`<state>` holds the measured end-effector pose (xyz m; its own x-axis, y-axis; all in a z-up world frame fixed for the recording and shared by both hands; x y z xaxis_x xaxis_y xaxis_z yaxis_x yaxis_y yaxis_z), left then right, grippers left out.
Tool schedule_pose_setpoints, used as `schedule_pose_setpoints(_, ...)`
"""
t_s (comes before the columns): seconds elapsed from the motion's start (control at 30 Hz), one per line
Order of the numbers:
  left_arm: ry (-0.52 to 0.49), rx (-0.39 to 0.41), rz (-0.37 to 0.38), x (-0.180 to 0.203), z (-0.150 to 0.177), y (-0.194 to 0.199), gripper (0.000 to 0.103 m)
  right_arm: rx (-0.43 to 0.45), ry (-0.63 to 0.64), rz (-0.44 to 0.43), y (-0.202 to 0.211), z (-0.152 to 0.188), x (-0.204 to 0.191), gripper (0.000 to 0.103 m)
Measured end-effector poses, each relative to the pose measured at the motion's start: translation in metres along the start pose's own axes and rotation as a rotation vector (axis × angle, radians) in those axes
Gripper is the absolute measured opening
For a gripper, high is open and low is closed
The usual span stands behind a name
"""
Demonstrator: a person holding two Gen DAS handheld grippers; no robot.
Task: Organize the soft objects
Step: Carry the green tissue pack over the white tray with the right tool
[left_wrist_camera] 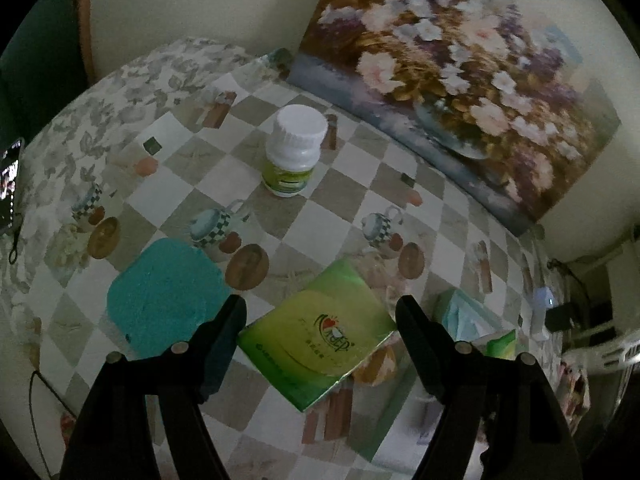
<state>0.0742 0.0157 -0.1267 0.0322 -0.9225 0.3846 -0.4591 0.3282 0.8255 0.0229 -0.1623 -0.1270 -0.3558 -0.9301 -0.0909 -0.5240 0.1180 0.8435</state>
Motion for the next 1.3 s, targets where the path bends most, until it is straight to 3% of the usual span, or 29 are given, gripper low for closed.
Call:
schedule_pose_setpoints(0.33, -0.159, -0.034, 0.049, 0.041, 0.038, 0.008, 0.078, 0.000, -0.080, 0.090, 0.016, 0.022, 0.039, 0.061)
schedule_pose_setpoints(0.57, -0.273, -0.073, 0.065, 0.072, 0.059, 0.001, 0.078, -0.044, -0.218, 0.158, 0.009, 0.030, 0.087, 0.061)
schedule_pose_setpoints(0.8, -0.381, -0.103, 0.071, 0.099, 0.081, -0.005, 0.078, -0.041, -0.335, 0.306, 0.012, 0.033, 0.143, 0.061)
schedule_pose_setpoints(1.0, -0.473, -0.165, 0.080, 0.120, 0.104, -0.015, 0.078, -0.084, -0.445, 0.343, 0.006, 0.043, 0.179, 0.061)
schedule_pose_setpoints(1.3, -0.550, -0.294, 0.074, 0.132, 0.137, -0.042, 0.078, -0.129, -0.465, 0.370, -0.002, 0.049, 0.190, 0.061)
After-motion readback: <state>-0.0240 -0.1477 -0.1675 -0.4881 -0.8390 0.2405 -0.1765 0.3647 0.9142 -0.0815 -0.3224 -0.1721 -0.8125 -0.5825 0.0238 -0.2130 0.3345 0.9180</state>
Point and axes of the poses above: each gripper's, at about its wrist camera, not at the fingertips, and y roughly against the way its jaws point, x to its right, z to its underside, the point moved 5 cm from there along -y, roughly the way its jaws point, and after that the axes turned 8 degrees about z, right-handed, at the moved point
